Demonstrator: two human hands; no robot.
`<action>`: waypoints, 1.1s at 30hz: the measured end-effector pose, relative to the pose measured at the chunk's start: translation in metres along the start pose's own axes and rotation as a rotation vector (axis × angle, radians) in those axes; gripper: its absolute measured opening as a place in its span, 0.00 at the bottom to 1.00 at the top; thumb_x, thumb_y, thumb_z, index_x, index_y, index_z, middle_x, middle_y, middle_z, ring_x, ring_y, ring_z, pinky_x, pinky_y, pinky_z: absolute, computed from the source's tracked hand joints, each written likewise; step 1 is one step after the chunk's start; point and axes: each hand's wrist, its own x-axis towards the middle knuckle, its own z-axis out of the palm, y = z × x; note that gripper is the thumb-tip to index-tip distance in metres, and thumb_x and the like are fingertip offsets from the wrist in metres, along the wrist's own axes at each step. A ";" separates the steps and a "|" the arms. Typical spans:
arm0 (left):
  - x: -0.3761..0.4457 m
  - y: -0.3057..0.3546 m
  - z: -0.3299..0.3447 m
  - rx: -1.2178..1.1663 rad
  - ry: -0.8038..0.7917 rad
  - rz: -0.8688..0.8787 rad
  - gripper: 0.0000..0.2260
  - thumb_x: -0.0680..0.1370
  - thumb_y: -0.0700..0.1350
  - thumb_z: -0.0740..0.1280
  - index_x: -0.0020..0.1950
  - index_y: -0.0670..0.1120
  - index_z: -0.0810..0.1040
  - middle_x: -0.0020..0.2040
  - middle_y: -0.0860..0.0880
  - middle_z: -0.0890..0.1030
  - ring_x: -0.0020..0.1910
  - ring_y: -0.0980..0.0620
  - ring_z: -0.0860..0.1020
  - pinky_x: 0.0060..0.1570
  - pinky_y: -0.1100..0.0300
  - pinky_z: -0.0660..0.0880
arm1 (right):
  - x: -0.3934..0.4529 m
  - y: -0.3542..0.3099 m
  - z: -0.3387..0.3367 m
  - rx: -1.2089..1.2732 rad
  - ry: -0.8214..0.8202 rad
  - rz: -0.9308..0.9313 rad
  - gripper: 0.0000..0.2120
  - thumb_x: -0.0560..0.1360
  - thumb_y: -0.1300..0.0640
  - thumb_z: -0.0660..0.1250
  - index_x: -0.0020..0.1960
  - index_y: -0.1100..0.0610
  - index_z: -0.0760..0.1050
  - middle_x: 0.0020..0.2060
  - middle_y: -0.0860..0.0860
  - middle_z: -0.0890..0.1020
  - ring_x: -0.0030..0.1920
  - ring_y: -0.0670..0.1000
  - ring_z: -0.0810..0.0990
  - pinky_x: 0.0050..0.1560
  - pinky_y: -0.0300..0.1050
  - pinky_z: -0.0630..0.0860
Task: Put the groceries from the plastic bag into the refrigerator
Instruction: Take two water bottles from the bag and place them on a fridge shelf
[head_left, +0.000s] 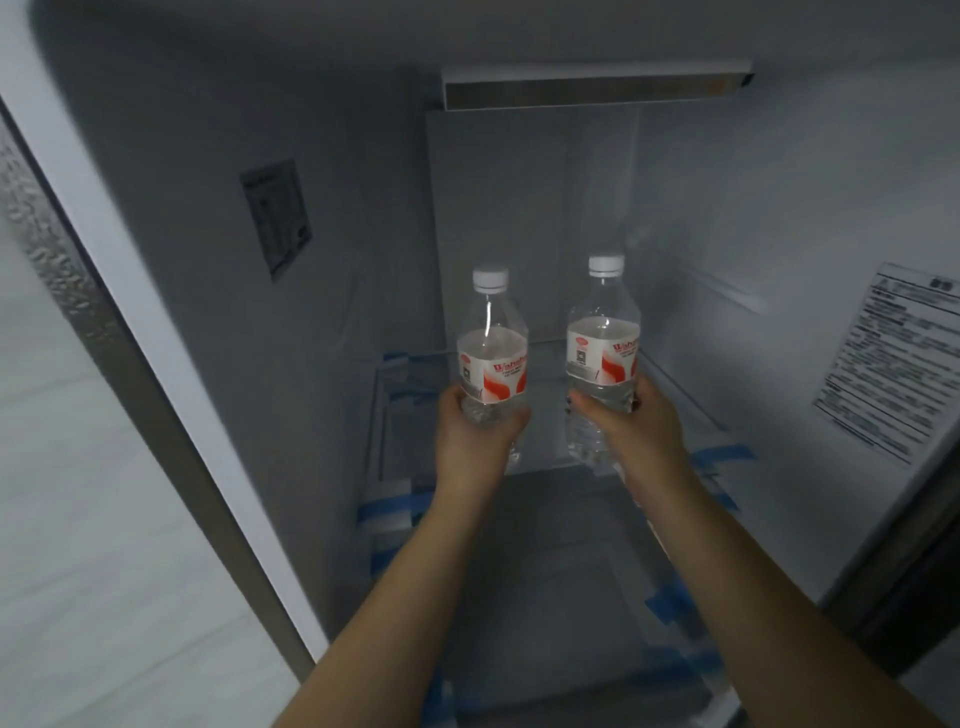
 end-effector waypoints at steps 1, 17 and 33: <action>0.004 -0.001 0.004 0.001 0.007 0.001 0.28 0.67 0.47 0.78 0.64 0.49 0.71 0.55 0.53 0.81 0.51 0.56 0.81 0.50 0.57 0.80 | 0.005 0.001 0.002 0.006 -0.009 0.003 0.16 0.70 0.52 0.76 0.54 0.43 0.75 0.45 0.37 0.81 0.46 0.37 0.79 0.42 0.36 0.72; 0.072 -0.012 0.024 0.196 -0.041 0.116 0.25 0.67 0.55 0.77 0.61 0.54 0.74 0.60 0.52 0.80 0.57 0.52 0.79 0.58 0.48 0.77 | 0.085 0.029 0.027 -0.056 -0.155 -0.047 0.19 0.71 0.49 0.74 0.59 0.48 0.73 0.51 0.40 0.78 0.49 0.40 0.76 0.44 0.33 0.70; 0.111 -0.016 0.038 0.228 -0.056 0.133 0.20 0.76 0.45 0.72 0.65 0.48 0.70 0.54 0.54 0.77 0.50 0.57 0.76 0.42 0.70 0.70 | 0.117 0.038 0.050 -0.061 -0.216 -0.058 0.18 0.77 0.50 0.68 0.65 0.52 0.74 0.58 0.50 0.82 0.56 0.50 0.80 0.57 0.46 0.77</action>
